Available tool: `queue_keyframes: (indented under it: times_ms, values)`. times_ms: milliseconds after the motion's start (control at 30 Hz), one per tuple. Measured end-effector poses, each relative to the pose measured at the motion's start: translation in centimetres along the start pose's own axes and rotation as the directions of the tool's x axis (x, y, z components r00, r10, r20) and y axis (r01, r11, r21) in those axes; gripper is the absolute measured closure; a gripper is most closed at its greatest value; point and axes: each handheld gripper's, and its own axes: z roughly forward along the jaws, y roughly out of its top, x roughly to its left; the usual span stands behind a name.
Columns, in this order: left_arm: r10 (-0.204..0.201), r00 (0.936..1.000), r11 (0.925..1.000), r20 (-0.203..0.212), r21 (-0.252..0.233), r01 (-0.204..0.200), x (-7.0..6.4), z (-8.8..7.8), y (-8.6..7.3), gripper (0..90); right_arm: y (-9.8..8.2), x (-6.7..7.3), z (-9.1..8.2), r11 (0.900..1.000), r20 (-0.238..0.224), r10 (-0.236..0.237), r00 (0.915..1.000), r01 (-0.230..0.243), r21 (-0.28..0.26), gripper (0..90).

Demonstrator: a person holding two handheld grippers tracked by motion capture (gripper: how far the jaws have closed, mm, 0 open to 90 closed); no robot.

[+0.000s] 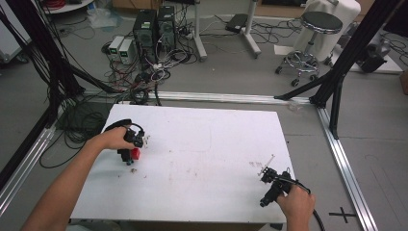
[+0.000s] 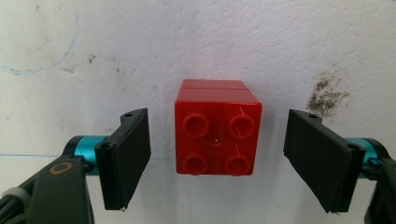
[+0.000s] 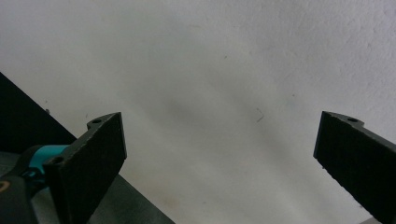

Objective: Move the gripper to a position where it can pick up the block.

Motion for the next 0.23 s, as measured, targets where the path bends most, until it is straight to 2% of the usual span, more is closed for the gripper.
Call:
queue_keyframes:
  times_ms: [233]
  values:
    - [-0.004, 1.0000, 0.9999, -0.007, -0.014, 0.004, -0.07, -0.31, -0.03, 23.5, 0.02, -0.01, -0.09, 1.000, 0.002, 0.000, 1.0000, 0.000, 0.000, 1.6]
